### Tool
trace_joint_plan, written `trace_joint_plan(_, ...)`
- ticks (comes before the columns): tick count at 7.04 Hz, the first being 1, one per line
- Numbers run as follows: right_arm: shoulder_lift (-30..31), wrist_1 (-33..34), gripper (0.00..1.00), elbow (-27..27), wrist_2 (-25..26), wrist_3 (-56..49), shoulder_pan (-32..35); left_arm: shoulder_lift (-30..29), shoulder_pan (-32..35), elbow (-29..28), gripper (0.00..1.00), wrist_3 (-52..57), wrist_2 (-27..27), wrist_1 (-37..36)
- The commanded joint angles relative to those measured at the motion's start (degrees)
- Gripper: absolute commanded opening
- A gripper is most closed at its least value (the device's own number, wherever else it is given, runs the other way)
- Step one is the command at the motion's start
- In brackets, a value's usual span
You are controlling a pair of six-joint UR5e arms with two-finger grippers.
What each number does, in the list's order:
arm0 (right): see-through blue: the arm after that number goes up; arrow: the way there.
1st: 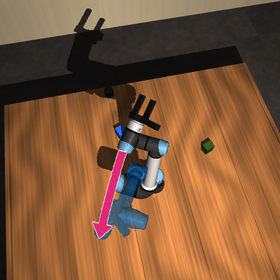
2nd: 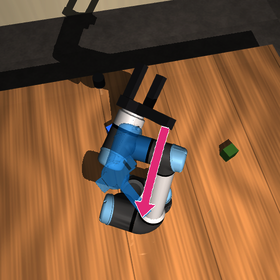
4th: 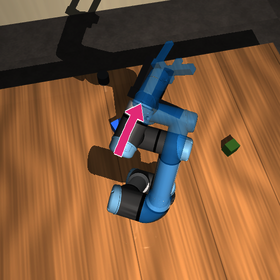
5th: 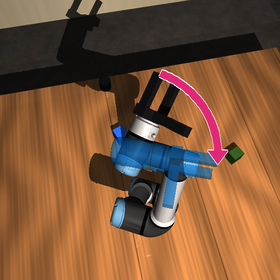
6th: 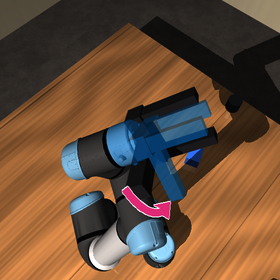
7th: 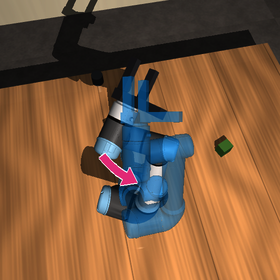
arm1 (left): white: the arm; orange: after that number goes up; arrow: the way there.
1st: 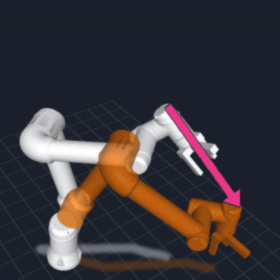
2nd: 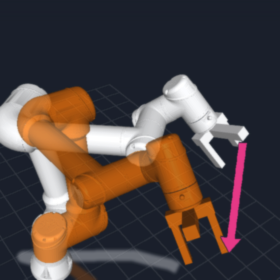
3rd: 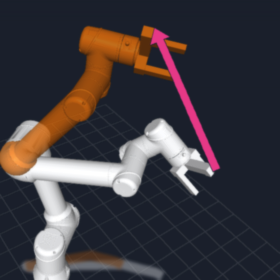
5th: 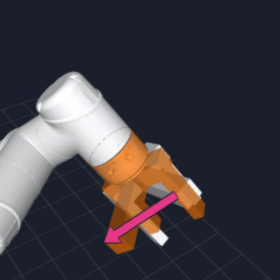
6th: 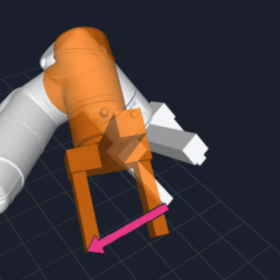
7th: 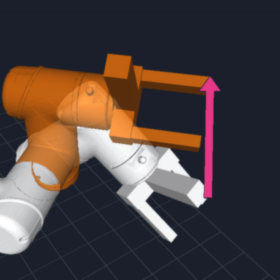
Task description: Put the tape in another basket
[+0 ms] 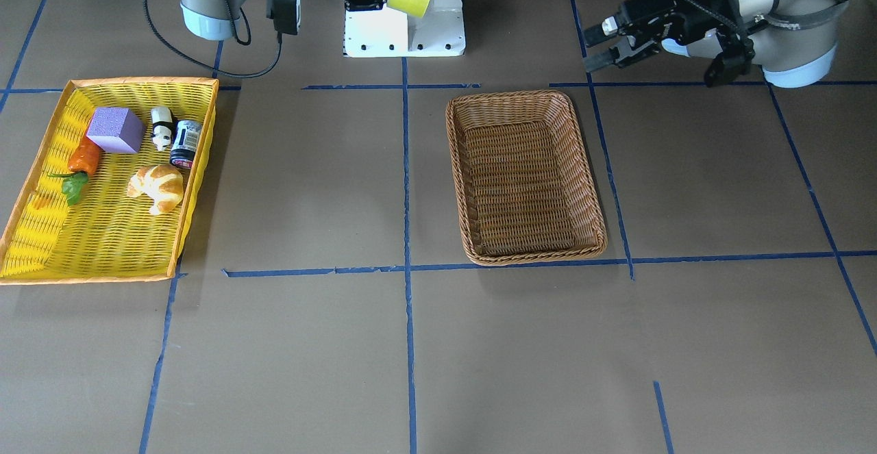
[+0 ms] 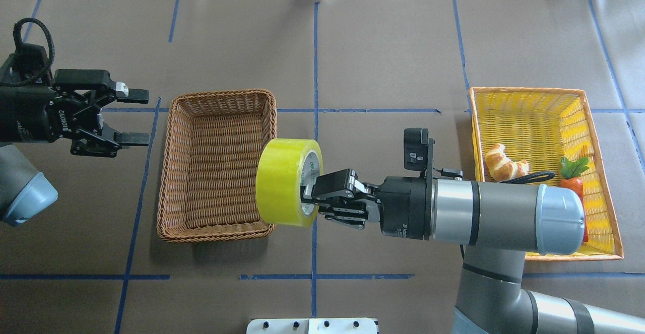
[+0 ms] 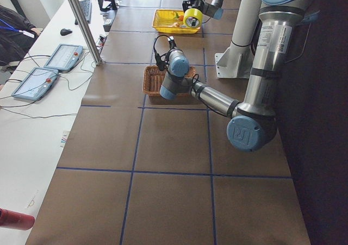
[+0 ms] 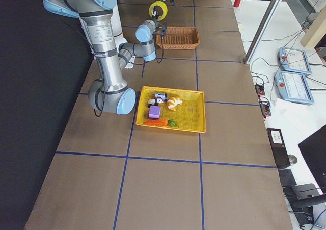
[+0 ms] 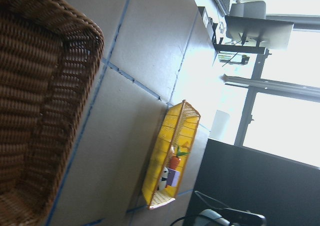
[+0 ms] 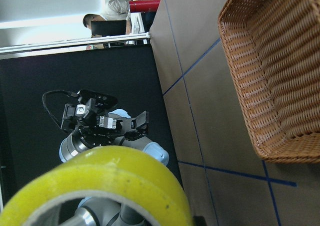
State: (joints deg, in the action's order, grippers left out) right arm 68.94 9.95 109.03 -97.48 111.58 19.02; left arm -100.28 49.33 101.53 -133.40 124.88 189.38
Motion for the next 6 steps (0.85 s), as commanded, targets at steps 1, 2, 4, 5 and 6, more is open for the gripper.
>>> trace_joint_plan(1,-0.82,-0.90,0.03,0.04,0.27,0.22,-2.40,-1.32,-1.25,2.86,0.99,-14.19,-4.20,5.02)
trace_joint_plan(2,-1.00,-0.72,0.03,0.04,0.18,0.13,-3.19,-1.41,-1.25,5.24,0.99,-18.61,-8.21,5.04)
trace_joint_plan(4,-1.52,-0.63,0.03,-0.31,0.36,0.04,-3.73,-3.69,-7.02,5.70,0.98,-22.52,-15.86,5.12)
trace_joint_plan(5,-1.53,-0.72,0.03,-0.31,0.45,0.04,-3.47,-4.13,-10.36,5.53,0.97,-22.26,-17.38,5.12)
trace_joint_plan(6,-1.53,-0.72,0.03,-0.40,0.53,-0.04,-3.20,-4.66,-12.31,5.53,0.97,-22.08,-17.48,4.69)
